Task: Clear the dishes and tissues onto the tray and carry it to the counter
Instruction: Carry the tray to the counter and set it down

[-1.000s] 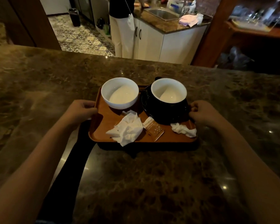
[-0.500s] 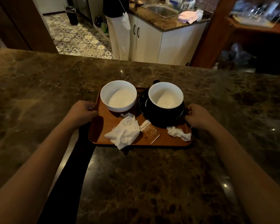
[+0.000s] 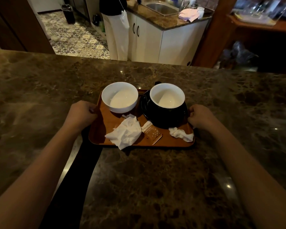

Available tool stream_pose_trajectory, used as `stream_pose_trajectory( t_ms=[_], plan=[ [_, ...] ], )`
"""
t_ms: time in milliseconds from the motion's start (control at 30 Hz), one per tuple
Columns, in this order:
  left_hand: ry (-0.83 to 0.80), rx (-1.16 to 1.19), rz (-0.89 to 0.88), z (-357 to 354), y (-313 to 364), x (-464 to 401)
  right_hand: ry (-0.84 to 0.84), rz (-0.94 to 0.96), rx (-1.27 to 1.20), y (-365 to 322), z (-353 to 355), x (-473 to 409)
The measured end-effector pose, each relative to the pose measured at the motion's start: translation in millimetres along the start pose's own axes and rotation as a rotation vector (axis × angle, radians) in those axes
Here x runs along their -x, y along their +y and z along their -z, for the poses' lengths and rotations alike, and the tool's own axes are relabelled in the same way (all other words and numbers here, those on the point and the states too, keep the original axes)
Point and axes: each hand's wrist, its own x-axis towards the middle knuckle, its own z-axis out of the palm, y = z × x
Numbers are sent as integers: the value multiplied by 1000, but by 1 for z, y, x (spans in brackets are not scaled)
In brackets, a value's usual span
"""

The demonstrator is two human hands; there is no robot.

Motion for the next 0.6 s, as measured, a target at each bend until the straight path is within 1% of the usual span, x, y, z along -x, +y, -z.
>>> stream_pose_trajectory(
  t_ms=[67, 133, 200, 267, 300, 400, 500, 600],
  plan=[
    [21, 34, -5, 0, -3, 3, 60, -6, -7, 3, -3, 2],
    [-11, 173, 68, 2, -8, 6, 115, 0, -31, 7, -7, 7],
    [-104, 297, 121, 6, -13, 8, 149, 27, -63, 11, -11, 13],
    [-200, 371, 136, 9, -16, 10, 181, 68, -73, 13, -12, 17],
    [-216, 382, 133, 10, -17, 11, 191, 81, -73, 14, -13, 19],
    [-186, 374, 112, 9, -16, 13, 207, 100, -70, 13, -14, 23],
    [-163, 366, 101, 5, -16, 13, 192, 103, -71, 15, -14, 25],
    [-186, 382, 110, 7, -17, 12, 164, 90, -104, 16, -13, 26]
  ],
)
